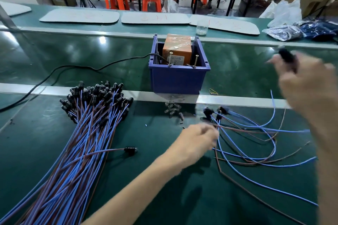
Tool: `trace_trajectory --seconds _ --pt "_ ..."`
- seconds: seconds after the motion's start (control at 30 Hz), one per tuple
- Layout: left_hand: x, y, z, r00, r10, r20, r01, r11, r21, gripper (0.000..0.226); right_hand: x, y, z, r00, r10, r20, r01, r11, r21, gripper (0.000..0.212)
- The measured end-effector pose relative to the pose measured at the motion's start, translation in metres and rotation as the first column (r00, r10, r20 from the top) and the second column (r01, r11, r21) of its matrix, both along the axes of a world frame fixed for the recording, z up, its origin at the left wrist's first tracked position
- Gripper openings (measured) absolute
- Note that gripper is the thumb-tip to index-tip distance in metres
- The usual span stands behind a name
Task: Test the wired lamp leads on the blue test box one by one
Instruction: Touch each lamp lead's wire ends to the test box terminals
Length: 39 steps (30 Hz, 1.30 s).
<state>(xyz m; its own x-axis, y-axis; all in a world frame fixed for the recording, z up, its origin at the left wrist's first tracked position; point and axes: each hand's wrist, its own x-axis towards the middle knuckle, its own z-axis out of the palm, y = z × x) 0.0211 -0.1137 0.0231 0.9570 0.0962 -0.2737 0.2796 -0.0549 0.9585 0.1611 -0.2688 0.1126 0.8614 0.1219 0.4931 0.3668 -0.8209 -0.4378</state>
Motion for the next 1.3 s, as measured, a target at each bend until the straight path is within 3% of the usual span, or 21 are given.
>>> trace_trajectory --seconds 0.07,0.13,0.2,0.23,0.3,0.4,0.53,0.63,0.7,0.73,0.8,0.83,0.9,0.97,1.03,1.07,1.1,1.17,1.23,1.3 --pt "-0.017 0.026 0.009 0.964 -0.255 -0.08 0.265 0.874 0.409 0.03 0.008 -0.026 0.016 0.996 -0.072 0.048 0.08 0.977 -0.2 0.065" --pt "-0.031 0.062 0.02 0.973 -0.191 -0.127 0.217 0.586 0.781 0.035 0.009 -0.024 0.007 0.998 -0.06 -0.014 0.05 0.924 -0.38 0.056" --pt "-0.045 0.098 0.026 0.969 -0.079 -0.233 0.244 0.194 0.95 0.045 0.0 0.001 -0.021 0.983 -0.007 -0.181 -0.092 0.839 -0.535 0.041" --pt "-0.049 0.111 0.027 0.93 -0.013 -0.366 0.366 0.075 0.927 0.052 -0.007 0.017 -0.04 0.965 0.011 -0.263 -0.16 0.819 -0.552 0.032" --pt "-0.052 0.13 0.023 0.817 0.063 -0.574 0.572 0.049 0.819 0.052 -0.022 0.042 -0.08 0.945 0.085 -0.317 -0.247 0.821 -0.515 0.023" --pt "-0.05 0.141 0.018 0.821 -0.055 -0.569 0.57 0.142 0.809 0.032 -0.034 0.057 -0.126 0.939 0.284 -0.195 -0.339 0.863 -0.374 0.009" --pt "-0.043 0.131 0.016 0.964 -0.109 -0.244 0.26 0.172 0.95 0.029 -0.038 0.062 -0.145 0.967 0.244 -0.069 -0.254 0.938 -0.237 0.012" --pt "-0.037 0.112 0.013 0.991 -0.076 0.108 -0.098 0.134 0.986 0.032 -0.04 0.062 -0.136 0.978 0.198 0.065 -0.184 0.966 -0.182 0.035" --pt "-0.032 0.096 0.012 0.926 -0.086 0.368 -0.337 0.256 0.906 0.027 -0.049 0.065 -0.118 0.93 0.365 0.042 -0.366 0.93 0.02 0.041" --pt "-0.029 0.087 0.01 0.878 -0.117 0.464 -0.403 0.342 0.849 0.024 -0.056 0.07 -0.105 0.843 0.532 -0.084 -0.504 0.834 0.227 0.04" --pt "-0.022 0.068 0.01 0.801 -0.181 0.571 -0.446 0.456 0.771 0.019 -0.072 0.083 -0.089 0.527 0.794 -0.304 -0.546 0.59 0.595 0.034" --pt "-0.02 0.06 0.01 0.779 -0.177 0.602 -0.46 0.491 0.74 0.018 -0.076 0.089 -0.088 0.45 0.834 -0.319 -0.514 0.534 0.671 0.027" --pt "-0.015 0.051 0.009 0.735 -0.084 0.672 -0.52 0.566 0.64 0.022 -0.079 0.098 -0.082 0.498 0.826 -0.265 -0.45 0.507 0.735 0.009" --pt "-0.012 0.045 0.005 0.717 0.09 0.691 -0.541 0.697 0.47 0.034 -0.075 0.102 -0.077 0.577 0.784 -0.228 -0.353 0.491 0.796 0.012" --pt "-0.011 0.037 0.003 0.746 0.346 0.569 -0.516 0.841 0.165 0.038 -0.069 0.1 -0.075 0.648 0.732 -0.21 -0.258 0.47 0.844 0.014" --pt "-0.007 0.034 0.003 0.757 0.475 0.45 -0.514 0.857 -0.039 0.033 -0.066 0.099 -0.074 0.672 0.713 -0.197 -0.226 0.452 0.863 0.013" --pt "-0.003 0.032 0.005 0.761 0.577 0.296 -0.53 0.817 -0.227 0.031 -0.063 0.097 -0.075 0.687 0.703 -0.184 -0.219 0.443 0.869 0.013" --pt "0.009 0.035 0.012 0.737 0.675 0.017 -0.578 0.644 -0.5 0.029 -0.059 0.091 -0.077 0.667 0.725 -0.172 -0.262 0.445 0.857 0.012" --pt "0.017 0.047 0.023 0.661 0.74 -0.127 -0.58 0.396 -0.712 0.03 -0.051 0.083 -0.077 0.626 0.757 -0.187 -0.271 0.436 0.858 0.016" --pt "0.019 0.062 0.032 0.582 0.789 -0.197 -0.517 0.171 -0.839 0.032 -0.039 0.075 -0.076 0.626 0.755 -0.196 -0.177 0.382 0.907 0.026"
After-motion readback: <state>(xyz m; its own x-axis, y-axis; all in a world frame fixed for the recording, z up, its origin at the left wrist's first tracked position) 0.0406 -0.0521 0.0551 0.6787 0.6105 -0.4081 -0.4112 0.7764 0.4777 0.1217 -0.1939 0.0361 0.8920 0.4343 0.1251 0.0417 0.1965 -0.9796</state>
